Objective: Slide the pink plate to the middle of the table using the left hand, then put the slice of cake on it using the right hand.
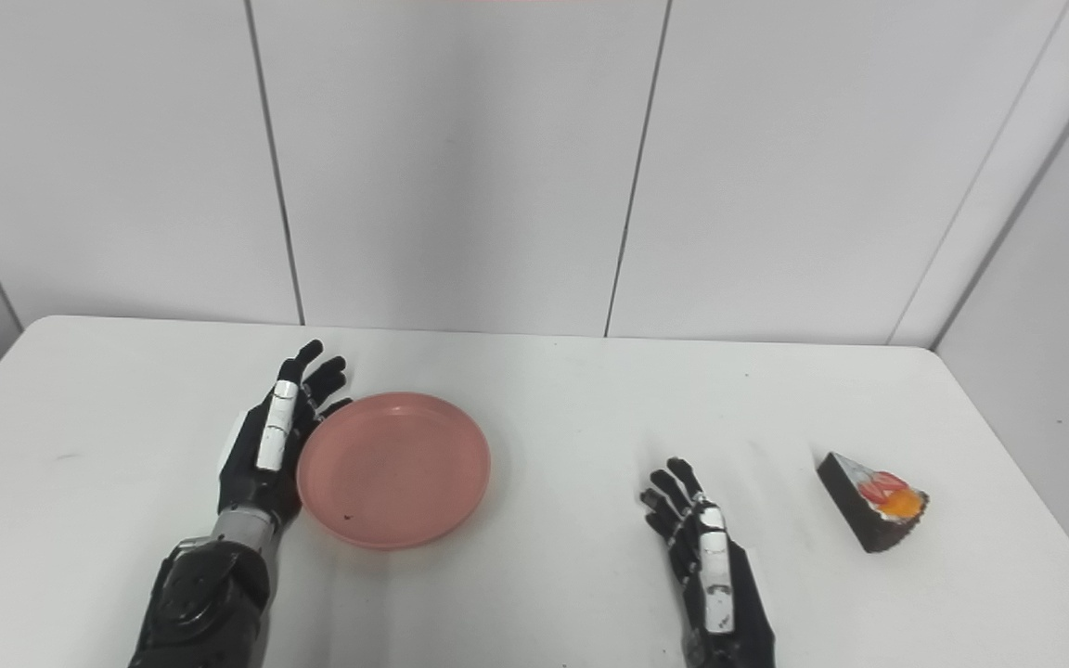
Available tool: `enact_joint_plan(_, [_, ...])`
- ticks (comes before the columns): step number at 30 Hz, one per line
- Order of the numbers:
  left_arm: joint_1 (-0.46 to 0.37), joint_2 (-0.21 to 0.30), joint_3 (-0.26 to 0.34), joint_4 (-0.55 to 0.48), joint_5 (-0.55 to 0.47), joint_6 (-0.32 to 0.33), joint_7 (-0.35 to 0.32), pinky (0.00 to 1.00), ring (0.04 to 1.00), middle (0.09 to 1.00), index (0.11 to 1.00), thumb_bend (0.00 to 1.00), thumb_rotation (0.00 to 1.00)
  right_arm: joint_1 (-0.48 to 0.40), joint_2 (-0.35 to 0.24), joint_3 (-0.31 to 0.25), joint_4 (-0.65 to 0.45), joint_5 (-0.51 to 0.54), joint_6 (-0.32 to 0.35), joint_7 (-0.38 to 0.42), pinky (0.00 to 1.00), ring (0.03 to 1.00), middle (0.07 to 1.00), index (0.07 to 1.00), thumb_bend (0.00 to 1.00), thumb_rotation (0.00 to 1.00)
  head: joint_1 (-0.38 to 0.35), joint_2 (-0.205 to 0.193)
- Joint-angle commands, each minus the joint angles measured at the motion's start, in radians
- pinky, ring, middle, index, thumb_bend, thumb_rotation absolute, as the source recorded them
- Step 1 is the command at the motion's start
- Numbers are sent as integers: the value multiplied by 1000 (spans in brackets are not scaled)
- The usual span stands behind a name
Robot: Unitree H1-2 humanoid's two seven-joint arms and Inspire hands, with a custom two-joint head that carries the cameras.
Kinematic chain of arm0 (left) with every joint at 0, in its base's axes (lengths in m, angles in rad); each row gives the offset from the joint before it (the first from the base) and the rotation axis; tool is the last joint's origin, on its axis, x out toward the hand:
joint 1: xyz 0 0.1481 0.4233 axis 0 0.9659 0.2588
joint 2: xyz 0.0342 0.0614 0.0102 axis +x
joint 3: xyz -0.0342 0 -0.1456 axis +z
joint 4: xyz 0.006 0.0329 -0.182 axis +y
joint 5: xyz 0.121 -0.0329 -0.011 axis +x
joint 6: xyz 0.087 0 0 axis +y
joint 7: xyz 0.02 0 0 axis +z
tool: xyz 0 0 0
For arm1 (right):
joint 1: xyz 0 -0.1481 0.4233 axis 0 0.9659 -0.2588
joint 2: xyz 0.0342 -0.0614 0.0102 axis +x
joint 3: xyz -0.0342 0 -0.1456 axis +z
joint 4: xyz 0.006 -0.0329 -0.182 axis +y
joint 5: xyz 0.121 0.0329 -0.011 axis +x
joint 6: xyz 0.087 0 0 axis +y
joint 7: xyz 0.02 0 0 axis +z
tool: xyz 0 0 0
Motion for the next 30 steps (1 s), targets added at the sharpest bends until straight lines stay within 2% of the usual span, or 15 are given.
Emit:
enact_joint_plan(1, [5, -15, -12, 37, -6, 48, -12, 811, 908, 875, 899, 858, 845, 9, 11, 8, -23, -4, 35, -6, 910, 859, 877, 894, 837, 981, -15, 5])
enact_joint_plan(11, [-33, -38, -6, 121, -15, 12, -45, 826, 910, 881, 893, 830, 841, 17, 30, 26, -41, -27, 50, -37, 915, 859, 879, 891, 838, 961, -92, 15])
enact_joint_plan(16, [-38, -48, -3, 147, -12, -8, -61, 857, 918, 887, 900, 822, 827, 15, 38, 34, -37, -55, 49, -50, 900, 852, 875, 892, 855, 953, -153, 13])
enact_joint_plan(21, [-33, -46, -9, 148, -6, -16, -74, 869, 928, 902, 909, 802, 832, 13, 44, 41, -31, -78, 50, -60, 893, 846, 872, 890, 889, 949, -175, 8])
enact_joint_plan(26, [-31, -46, -10, 147, 4, -22, -67, 862, 934, 902, 917, 790, 854, 8, 39, 42, -10, -101, 19, -64, 896, 855, 876, 899, 903, 946, -190, -5])
enact_joint_plan(30, [-28, -47, -10, 145, 10, -30, -58, 856, 938, 897, 917, 801, 857, 5, 26, 47, 20, -171, -62, -82, 883, 870, 876, 906, 880, 971, -183, -16])
